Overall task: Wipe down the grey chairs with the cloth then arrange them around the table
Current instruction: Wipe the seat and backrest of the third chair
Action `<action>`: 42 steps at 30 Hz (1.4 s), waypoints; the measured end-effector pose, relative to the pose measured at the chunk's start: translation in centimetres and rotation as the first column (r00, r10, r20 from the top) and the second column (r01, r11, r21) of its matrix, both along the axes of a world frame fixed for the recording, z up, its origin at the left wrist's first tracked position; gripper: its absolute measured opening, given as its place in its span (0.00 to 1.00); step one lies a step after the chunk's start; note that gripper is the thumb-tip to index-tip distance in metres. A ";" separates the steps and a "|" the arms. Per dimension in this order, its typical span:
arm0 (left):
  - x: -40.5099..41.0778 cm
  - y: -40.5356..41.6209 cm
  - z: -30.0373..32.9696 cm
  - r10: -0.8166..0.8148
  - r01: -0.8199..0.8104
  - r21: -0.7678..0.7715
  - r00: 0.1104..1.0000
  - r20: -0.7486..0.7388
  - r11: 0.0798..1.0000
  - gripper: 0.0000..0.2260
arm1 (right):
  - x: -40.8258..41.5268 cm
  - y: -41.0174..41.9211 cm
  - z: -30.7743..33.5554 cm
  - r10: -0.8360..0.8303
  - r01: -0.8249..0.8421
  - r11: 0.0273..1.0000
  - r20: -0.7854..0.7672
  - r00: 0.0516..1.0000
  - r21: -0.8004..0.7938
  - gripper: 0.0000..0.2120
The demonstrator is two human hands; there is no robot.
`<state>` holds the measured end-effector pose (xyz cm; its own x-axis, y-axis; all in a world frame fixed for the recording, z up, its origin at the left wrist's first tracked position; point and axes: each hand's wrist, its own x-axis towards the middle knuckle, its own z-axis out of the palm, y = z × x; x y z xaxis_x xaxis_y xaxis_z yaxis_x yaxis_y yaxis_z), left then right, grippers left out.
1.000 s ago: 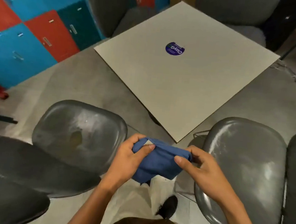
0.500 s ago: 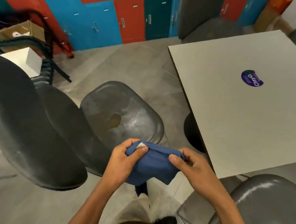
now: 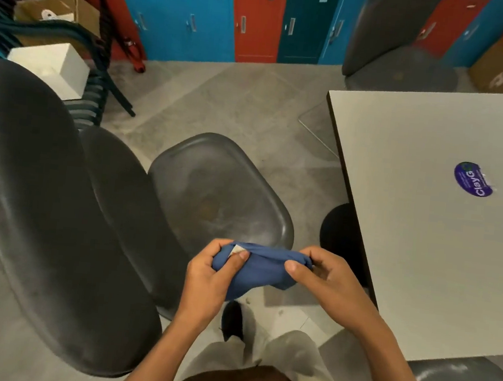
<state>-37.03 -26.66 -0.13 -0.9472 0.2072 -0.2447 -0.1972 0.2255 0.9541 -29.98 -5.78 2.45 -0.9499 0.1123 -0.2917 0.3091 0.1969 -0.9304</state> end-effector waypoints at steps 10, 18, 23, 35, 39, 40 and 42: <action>-1.0 -0.6 0.5 0.160 -0.160 -0.015 0.987 0.004 0.987 0.02 | -5.1 -0.2 0.0 0.171 -0.170 0.985 0.037 0.985 -0.021 0.05; -0.2 0.9 3.1 0.302 -0.302 -0.029 0.953 -0.003 0.953 0.03 | -7.1 0.8 1.9 0.233 -0.234 0.970 -0.019 0.972 -0.062 0.09; 0.2 1.0 7.1 0.384 -0.386 -0.002 0.919 -0.089 0.923 0.03 | -7.8 0.2 5.5 0.258 -0.266 0.963 -0.122 0.958 -0.051 0.07; 3.4 -8.5 16.2 0.533 -0.492 0.217 0.819 -0.214 0.843 0.02 | -5.9 -12.1 14.0 0.212 -0.284 0.937 -0.317 0.925 -0.203 0.12; 4.9 -14.7 17.0 0.543 -0.486 0.267 0.811 -0.219 0.833 0.01 | -4.5 -19.0 15.0 0.145 -0.249 0.919 -0.323 0.935 -0.307 0.08; 5.2 -16.4 17.1 0.543 -0.484 0.273 0.812 -0.212 0.831 0.01 | -4.2 -20.8 15.0 0.124 -0.232 0.917 -0.322 0.939 -0.324 0.08; 5.6 -19.6 17.1 0.534 -0.474 0.280 0.820 -0.204 0.835 0.01 | -3.7 -24.6 15.0 0.092 -0.204 0.915 -0.311 0.946 -0.349 0.09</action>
<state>-31.46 -46.31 17.00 -0.9535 -0.3005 0.0219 0.0369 -0.0443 0.9983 -33.66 -30.33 17.49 -0.9950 -0.0998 -0.0022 0.0180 -0.1577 -0.9873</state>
